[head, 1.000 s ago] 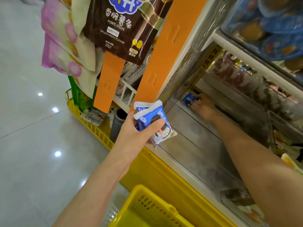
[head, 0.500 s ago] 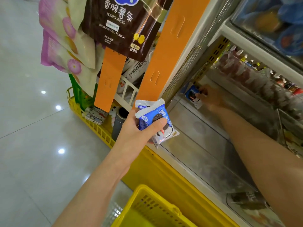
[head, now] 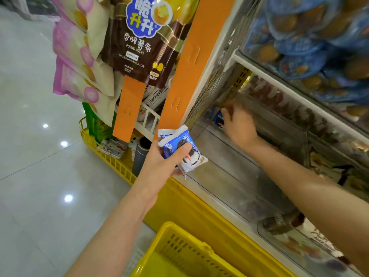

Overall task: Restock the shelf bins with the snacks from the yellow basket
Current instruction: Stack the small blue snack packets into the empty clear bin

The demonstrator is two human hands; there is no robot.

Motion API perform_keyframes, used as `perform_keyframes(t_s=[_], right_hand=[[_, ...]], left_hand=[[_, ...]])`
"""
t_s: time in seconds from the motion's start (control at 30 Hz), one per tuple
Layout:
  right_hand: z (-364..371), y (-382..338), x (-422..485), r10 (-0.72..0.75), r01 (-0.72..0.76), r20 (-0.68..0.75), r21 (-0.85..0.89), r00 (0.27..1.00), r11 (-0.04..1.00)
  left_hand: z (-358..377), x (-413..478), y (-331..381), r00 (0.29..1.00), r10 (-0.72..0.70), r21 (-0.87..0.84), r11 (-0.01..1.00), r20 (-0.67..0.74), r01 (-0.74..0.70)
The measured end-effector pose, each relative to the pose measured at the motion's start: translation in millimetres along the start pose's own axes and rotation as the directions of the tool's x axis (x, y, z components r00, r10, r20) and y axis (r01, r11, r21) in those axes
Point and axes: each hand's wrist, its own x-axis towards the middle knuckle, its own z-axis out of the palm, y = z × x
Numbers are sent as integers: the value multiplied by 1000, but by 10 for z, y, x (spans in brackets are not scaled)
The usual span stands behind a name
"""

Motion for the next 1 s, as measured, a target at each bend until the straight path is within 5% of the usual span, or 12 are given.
perform_keyframes(t_s=[0.13,0.23,0.53,0.63,0.77,1.0], right_hand=[[-317,-452,-586,-26,-86,265,401,964,912],[-491,-682,-946,-148,-135,533,456,833,880],[-712,-668,-1048,20,-490,695,485,718,724],[-778,-494,-837,139,-534,591,571,794,623],[-633,-91,-417,384,-433,200,434,901,790],[10,482,10,314,-314,256,-43,914,949]], left_hand=[[-2,-90,35,997,-70,-16,997,9,70],[-1,-162,63,997,-75,28,997,31,74],[44,-235,55,992,-44,108,994,120,31],[32,-187,71,998,-45,23,999,48,44],[35,-127,85,999,53,71,996,0,-53],[52,-54,13,992,125,66,990,-6,-125]])
